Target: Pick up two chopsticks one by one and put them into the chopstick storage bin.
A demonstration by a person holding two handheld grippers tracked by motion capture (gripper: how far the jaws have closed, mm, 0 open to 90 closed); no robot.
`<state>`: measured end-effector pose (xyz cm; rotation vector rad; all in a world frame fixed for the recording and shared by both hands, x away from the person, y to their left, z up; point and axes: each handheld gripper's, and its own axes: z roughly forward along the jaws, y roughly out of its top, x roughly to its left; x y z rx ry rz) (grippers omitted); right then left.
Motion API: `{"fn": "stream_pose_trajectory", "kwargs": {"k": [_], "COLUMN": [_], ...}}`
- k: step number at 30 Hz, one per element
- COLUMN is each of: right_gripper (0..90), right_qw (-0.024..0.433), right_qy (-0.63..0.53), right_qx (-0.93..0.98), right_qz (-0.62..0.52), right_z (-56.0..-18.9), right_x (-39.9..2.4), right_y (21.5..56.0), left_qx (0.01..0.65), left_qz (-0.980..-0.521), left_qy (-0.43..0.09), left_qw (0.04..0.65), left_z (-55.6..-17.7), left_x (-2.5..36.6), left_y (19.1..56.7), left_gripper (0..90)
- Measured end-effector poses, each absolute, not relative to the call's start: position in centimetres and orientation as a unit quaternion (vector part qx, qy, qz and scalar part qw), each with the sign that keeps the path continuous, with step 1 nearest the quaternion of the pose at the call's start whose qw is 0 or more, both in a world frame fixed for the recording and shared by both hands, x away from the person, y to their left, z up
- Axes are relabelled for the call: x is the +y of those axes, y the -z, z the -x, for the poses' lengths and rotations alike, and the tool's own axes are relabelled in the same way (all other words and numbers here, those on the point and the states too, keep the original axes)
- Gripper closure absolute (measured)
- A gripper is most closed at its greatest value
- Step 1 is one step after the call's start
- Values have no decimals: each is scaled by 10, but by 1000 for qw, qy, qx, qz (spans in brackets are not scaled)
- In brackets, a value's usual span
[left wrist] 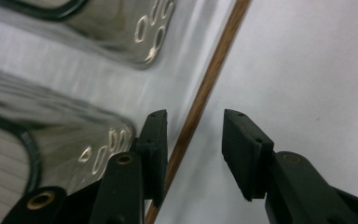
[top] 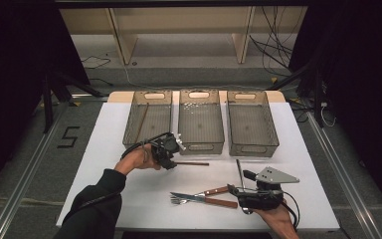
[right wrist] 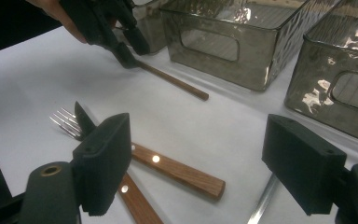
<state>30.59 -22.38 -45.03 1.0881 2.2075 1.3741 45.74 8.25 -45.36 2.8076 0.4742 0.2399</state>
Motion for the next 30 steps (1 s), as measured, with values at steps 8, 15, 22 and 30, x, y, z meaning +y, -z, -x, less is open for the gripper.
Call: {"fn": "stream_pose_trajectory", "kwargs": {"k": [8, 15, 22, 30], "right_gripper": [246, 247, 248, 248], "right_qw": [160, 160, 160, 160], "right_qy": [-481, -482, -482, -480], "right_qx": [773, 773, 773, 774], "right_qz": [-381, -380, -381, -381], "right_z": [-306, -306, -306, -306], "right_x": [-224, -224, -224, -224], "right_y": [450, 450, 450, 450], "left_qx": [164, 180, 174, 143], "left_qz": [-975, -974, -977, -983], "left_qy": [-77, -58, -43, -41], "left_qw": [127, 126, 119, 111], "left_z": [-460, -464, -465, -464], "left_x": [78, 77, 76, 74], "left_y": [460, 460, 459, 459], "left_gripper": [631, 666, 741, 784]}}
